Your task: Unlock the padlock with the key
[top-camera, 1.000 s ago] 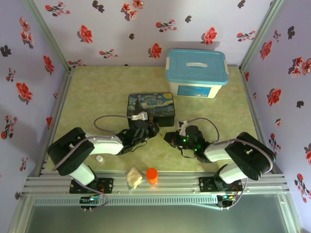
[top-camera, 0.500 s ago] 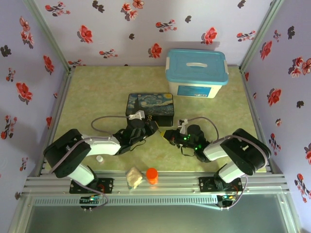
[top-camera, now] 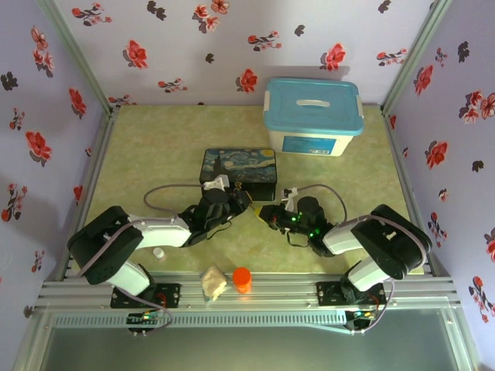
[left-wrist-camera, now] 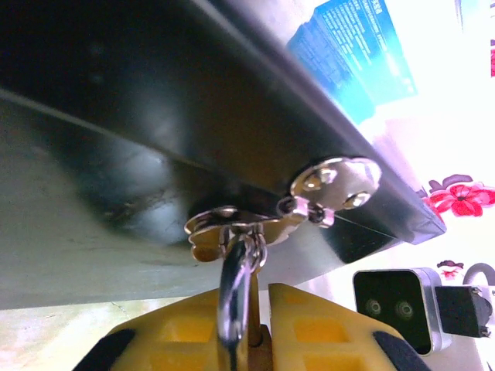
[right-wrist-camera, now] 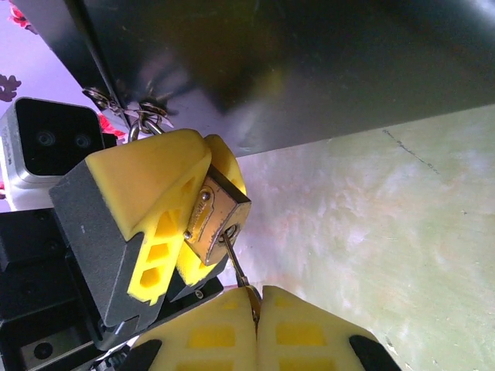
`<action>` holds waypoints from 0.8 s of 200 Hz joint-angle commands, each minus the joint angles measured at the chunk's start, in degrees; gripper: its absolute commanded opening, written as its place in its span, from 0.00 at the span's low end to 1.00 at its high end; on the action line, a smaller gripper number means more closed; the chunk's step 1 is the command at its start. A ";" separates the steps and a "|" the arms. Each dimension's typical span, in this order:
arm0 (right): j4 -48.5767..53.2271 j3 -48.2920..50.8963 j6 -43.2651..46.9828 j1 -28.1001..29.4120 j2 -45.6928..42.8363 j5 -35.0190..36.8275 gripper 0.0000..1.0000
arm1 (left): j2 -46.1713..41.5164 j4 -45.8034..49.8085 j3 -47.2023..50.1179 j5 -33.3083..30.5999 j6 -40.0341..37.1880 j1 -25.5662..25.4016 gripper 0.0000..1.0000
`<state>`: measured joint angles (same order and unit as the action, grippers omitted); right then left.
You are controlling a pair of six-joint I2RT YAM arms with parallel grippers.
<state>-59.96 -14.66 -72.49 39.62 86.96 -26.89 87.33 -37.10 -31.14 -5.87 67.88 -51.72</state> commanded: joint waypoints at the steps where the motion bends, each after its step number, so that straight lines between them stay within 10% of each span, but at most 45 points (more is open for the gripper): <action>1: -2.23 -1.51 -0.11 -0.42 0.14 -0.80 0.00 | -2.17 -5.35 0.20 0.85 0.68 0.17 0.00; 160: -19.39 -2.68 -4.15 -1.87 7.30 -2.02 0.00 | -1.79 -13.75 2.32 3.96 6.52 0.04 0.00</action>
<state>-74.30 -15.29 -76.42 38.30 95.26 -28.75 87.33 -43.72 -29.41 -5.91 72.82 -50.70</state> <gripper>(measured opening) 0.039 0.140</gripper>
